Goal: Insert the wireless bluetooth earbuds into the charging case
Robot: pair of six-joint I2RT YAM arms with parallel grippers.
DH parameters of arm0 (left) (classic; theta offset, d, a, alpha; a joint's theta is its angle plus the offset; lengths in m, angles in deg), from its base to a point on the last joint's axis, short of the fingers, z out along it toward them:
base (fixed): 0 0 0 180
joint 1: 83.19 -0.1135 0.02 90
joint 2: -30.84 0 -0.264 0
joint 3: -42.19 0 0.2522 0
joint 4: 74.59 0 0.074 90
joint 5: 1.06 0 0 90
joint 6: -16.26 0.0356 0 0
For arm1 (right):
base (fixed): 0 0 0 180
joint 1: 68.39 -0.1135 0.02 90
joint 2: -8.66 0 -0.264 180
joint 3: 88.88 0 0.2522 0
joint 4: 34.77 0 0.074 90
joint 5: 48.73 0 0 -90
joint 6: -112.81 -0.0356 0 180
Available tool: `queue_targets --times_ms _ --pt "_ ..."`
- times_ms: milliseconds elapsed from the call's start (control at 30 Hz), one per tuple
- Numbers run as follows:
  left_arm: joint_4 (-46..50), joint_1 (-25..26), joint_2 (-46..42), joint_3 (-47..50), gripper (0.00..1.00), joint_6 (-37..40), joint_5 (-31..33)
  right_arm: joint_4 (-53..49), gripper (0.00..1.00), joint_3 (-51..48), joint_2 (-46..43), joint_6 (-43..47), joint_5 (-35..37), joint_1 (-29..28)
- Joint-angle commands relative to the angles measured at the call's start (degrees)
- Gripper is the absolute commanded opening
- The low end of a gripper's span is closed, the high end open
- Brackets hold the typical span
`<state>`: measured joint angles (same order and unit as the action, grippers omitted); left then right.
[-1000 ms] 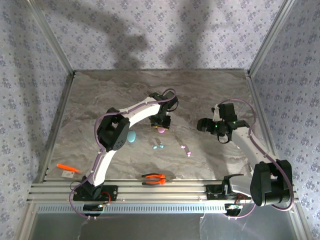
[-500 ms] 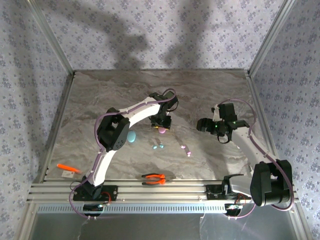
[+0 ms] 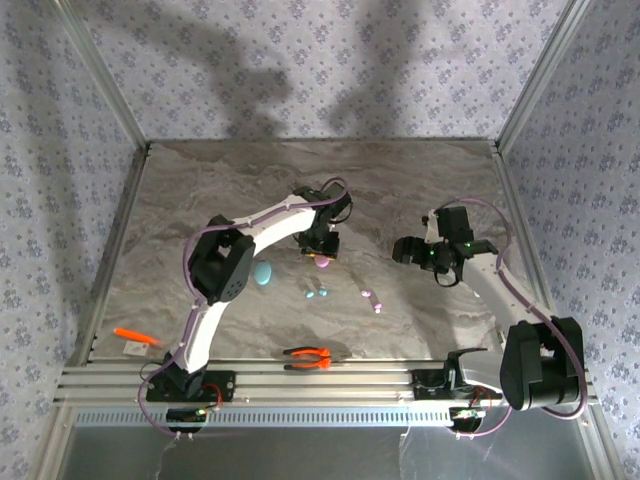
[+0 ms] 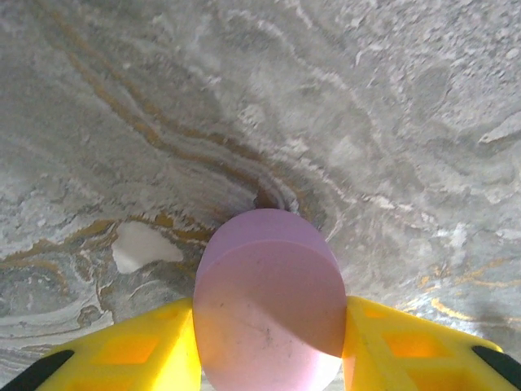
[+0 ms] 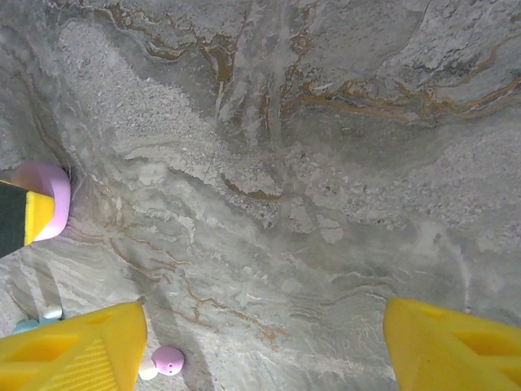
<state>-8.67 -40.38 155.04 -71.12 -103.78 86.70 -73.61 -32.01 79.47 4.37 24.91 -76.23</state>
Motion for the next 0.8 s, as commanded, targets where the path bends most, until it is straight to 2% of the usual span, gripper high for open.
queue_targets --times_ms 0,167,433,600,767 --pt "-3.53 -1.74 -5.67 3.53 0.43 -1.15 -4.57 0.11 0.79 -0.14 1.06 0.14 -2.28 0.1" --pt "-12.07 -5.14 -11.74 12.16 0.43 -2.52 -14.41 1.19 0.78 0.12 3.41 -0.08 -5.82 0.07" --pt "-27.48 -11.19 -21.09 26.55 0.43 -7.09 -30.58 5.97 0.76 1.31 8.83 -3.55 -18.47 -0.77" --pt "-34.63 -12.93 -24.06 32.26 0.42 -10.38 -35.97 8.52 0.76 4.45 11.7 -7.03 -21.01 -4.5" --pt "-38.86 -13.04 -25.39 35.05 0.41 -12.53 -38.41 11.97 0.76 8.18 17.09 -10.83 -24.81 -8.18"
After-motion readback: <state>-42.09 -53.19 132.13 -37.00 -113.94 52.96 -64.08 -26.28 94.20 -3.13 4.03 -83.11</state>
